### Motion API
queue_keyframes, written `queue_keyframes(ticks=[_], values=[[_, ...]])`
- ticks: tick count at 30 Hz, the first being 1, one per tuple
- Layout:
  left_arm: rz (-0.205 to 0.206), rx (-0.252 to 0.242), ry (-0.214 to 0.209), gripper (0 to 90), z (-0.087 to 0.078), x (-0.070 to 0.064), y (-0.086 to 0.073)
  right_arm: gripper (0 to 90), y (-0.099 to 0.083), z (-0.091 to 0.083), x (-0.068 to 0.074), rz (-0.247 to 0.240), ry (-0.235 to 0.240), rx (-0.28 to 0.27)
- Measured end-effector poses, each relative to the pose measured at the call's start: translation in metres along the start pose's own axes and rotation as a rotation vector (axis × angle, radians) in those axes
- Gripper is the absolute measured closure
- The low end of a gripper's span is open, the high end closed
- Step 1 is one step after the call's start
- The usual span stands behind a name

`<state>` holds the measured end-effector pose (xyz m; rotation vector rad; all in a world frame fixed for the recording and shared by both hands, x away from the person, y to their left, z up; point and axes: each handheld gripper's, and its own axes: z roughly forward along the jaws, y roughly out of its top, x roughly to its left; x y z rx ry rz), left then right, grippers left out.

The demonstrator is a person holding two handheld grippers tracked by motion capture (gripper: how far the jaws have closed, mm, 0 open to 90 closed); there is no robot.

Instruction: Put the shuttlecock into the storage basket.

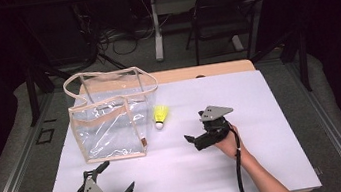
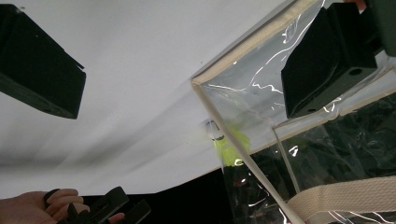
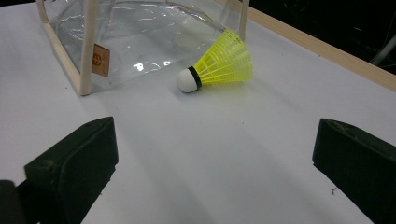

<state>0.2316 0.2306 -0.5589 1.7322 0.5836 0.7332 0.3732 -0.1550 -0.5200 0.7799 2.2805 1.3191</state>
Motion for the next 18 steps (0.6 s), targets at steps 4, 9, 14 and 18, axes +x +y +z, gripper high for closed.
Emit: queue_keyframes(ticks=[4,9,14,18], values=[[0.000,0.001,0.000,0.0,0.000,0.000,0.000,0.0,0.002,0.005,-0.003,-0.001,0.001,-0.001],[-0.001,0.001,-0.001,0.0,0.000,0.000,0.000,0.0,0.006,0.010,-0.006,-0.003,0.003,0.002],[-0.004,0.001,-0.006,0.0,0.000,0.000,0.000,0.0,0.010,0.016,-0.009,-0.004,0.002,0.012],[-0.006,-0.001,-0.005,0.0,0.000,0.000,0.000,0.0,0.014,0.021,-0.013,-0.004,0.007,0.025]])
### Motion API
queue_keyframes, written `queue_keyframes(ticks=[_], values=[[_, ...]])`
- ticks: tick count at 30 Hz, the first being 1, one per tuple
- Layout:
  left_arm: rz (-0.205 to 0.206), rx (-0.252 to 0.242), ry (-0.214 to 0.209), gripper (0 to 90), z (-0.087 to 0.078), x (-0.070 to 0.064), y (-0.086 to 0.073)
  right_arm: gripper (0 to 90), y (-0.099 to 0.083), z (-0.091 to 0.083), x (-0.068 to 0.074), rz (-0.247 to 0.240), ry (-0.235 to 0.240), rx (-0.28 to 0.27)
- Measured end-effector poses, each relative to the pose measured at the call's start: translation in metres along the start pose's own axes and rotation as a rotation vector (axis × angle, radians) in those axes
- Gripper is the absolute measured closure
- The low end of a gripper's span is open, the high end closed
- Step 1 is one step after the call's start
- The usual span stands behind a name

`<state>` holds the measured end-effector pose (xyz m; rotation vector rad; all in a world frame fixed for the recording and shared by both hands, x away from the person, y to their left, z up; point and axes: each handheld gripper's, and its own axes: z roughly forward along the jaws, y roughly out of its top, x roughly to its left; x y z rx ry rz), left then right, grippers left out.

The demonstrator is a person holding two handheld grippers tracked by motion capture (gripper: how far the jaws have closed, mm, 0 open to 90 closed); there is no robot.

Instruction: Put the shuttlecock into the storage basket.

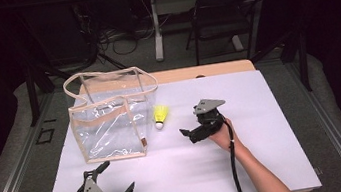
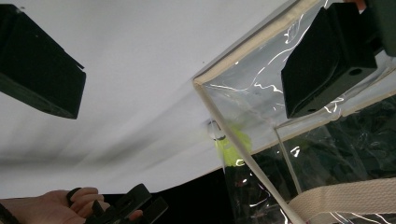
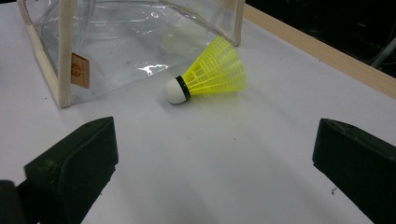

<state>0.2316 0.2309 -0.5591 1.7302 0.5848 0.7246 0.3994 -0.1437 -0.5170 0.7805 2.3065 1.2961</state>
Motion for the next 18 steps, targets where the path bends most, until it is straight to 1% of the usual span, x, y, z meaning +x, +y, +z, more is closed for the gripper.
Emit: queue_keyframes(ticks=[4,8,13,18], values=[[0.000,0.000,0.001,0.0,0.000,0.000,0.000,0.0,0.005,0.005,-0.004,0.003,0.004,-0.001],[0.000,-0.002,-0.001,0.0,0.000,0.000,0.000,0.0,0.009,0.012,-0.006,-0.005,0.007,0.011],[0.000,-0.002,-0.001,0.0,0.000,0.001,0.000,0.0,0.015,0.018,-0.008,-0.013,0.015,0.011],[-0.001,-0.003,-0.003,0.0,0.000,0.000,0.000,0.0,0.017,0.023,-0.011,-0.006,0.018,0.017]])
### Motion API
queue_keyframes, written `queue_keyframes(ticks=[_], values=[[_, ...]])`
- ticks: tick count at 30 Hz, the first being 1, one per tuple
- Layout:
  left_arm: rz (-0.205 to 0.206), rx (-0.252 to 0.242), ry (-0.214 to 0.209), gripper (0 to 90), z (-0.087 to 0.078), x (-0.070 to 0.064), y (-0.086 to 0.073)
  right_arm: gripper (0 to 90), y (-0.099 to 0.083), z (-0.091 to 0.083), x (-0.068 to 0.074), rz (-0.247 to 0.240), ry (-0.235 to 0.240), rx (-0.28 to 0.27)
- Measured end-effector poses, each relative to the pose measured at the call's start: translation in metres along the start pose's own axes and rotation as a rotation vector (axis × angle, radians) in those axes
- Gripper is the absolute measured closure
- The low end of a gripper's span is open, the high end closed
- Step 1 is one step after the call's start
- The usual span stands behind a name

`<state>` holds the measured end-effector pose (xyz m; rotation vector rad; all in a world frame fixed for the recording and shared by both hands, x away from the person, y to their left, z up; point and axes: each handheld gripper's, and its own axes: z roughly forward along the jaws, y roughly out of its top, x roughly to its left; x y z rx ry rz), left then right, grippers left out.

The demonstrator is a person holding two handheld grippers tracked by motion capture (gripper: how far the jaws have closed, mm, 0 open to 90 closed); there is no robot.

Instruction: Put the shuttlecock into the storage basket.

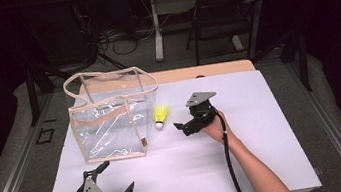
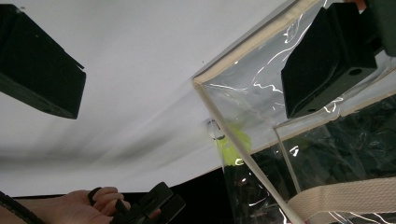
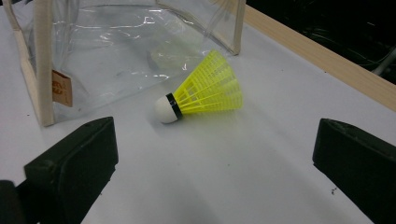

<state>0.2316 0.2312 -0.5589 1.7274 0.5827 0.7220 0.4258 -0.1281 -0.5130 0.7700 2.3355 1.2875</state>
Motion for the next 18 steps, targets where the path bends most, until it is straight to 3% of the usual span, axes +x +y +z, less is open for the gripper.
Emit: queue_keyframes(ticks=[18], values=[[0.005,-0.003,-0.004,0.0,-0.002,0.000,0.000,0.1,0.015,0.026,-0.007,-0.028,0.030,0.037]])
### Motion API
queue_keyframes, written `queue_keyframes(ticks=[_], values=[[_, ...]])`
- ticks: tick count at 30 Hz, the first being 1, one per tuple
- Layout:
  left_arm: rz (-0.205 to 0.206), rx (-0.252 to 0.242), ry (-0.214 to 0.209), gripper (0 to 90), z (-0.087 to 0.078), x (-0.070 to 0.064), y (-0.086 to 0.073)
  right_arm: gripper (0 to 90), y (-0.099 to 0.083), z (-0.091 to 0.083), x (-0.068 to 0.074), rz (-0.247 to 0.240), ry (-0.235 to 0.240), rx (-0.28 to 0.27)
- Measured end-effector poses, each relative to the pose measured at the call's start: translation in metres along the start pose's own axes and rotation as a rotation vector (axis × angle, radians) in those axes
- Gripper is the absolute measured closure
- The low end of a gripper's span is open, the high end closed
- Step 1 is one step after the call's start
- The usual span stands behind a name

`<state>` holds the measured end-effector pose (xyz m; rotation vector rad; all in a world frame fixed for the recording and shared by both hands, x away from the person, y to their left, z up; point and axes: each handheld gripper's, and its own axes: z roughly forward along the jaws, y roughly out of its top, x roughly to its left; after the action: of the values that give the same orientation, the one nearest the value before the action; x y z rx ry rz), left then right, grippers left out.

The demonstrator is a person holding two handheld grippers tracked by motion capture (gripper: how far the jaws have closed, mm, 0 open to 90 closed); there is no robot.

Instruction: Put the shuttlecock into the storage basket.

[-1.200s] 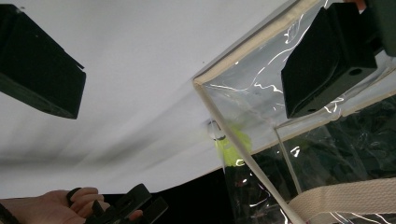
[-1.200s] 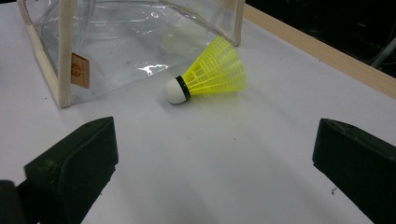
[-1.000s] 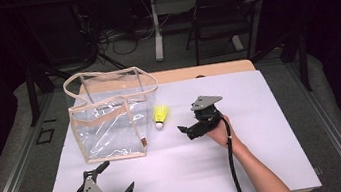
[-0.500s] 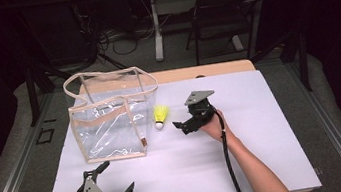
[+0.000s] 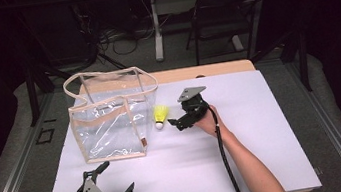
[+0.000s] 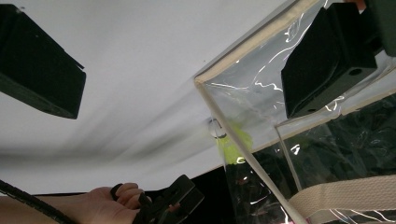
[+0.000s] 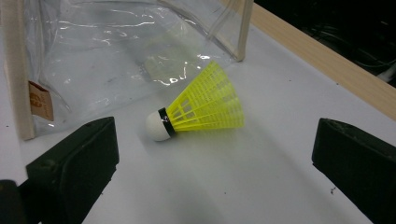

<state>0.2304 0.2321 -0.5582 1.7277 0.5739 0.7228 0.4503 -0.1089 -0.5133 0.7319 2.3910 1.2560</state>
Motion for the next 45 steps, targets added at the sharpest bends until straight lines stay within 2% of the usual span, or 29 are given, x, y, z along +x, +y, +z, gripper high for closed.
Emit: queue_keyframes(ticks=[9,21,29,34,45], values=[[-0.002,-0.005,-0.004,0.0,0.000,-0.001,0.000,0.2,0.009,0.009,-0.003,-0.006,0.001,0.003],[-0.007,-0.017,-0.005,0.0,-0.001,0.000,0.000,1.9,0.018,0.028,-0.009,-0.023,0.024,0.054],[-0.008,-0.019,-0.005,0.0,-0.002,0.000,0.000,14.6,0.020,0.038,-0.016,-0.034,0.025,0.069],[-0.009,-0.016,-0.006,0.0,-0.001,0.000,0.000,21.5,0.016,0.046,-0.014,-0.066,0.010,0.117],[-0.004,-0.013,-0.005,0.0,-0.001,-0.001,0.000,34.7,0.016,0.054,-0.010,-0.085,0.031,0.090]])
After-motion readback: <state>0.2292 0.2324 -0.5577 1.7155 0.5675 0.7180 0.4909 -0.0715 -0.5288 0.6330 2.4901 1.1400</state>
